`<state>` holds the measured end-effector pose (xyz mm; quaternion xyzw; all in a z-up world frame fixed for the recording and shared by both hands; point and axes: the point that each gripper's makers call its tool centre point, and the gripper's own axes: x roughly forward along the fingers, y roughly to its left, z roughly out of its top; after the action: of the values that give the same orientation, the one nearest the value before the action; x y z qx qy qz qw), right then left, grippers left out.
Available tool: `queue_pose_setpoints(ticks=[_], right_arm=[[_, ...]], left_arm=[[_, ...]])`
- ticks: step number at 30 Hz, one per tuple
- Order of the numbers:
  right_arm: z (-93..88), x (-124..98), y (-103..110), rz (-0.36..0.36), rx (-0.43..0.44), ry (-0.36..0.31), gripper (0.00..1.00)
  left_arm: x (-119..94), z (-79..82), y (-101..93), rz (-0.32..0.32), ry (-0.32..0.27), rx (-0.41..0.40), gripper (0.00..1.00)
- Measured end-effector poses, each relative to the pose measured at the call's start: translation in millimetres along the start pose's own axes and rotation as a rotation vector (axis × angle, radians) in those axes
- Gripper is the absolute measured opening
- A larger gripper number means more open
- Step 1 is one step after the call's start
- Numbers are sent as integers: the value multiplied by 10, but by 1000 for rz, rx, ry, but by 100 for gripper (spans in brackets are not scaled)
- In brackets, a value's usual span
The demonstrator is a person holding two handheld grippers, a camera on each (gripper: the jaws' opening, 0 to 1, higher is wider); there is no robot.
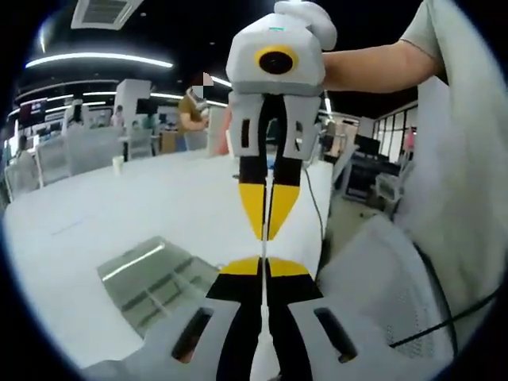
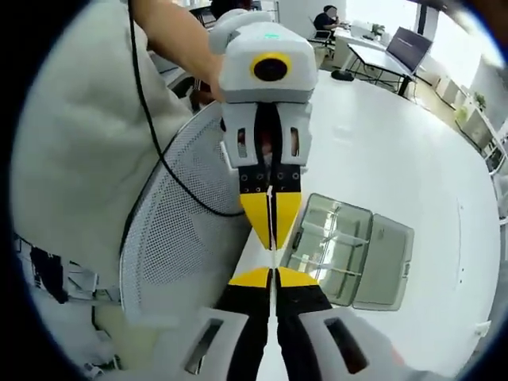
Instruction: Insert the divider into the dual guide fixture by aligning both edges with the guide slots and pushing it downward to the bottom, including one-sided entry, uneven engagement, binding, and posture correction.
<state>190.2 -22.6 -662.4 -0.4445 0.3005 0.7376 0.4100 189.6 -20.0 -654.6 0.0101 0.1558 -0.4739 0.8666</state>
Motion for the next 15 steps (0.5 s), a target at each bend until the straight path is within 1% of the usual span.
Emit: queue_pose_setpoints(ticks=[1,2,8,11,12,15], right_arm=[[16,-3,-11,4,21,-8,0],[17,-8,-9,6,23,-10,0],[25,32,-6,12,20,-9,0],[39,39,5,20,17,-20,0],[44,35,13,27,39,-24,0],[62,26,3,31,51,-29,0]], left_arm=[[-7,2,0,-1,-6,-9,0],[-11,3,-1,-3,-9,-10,0],[-20,-25,-7,-7,-9,-15,0],[-34,-41,-12,-8,-15,-22,0],[-37,-41,-17,-10,-19,-23,0],[-42,-32,-25,-11,-28,-25,0]])
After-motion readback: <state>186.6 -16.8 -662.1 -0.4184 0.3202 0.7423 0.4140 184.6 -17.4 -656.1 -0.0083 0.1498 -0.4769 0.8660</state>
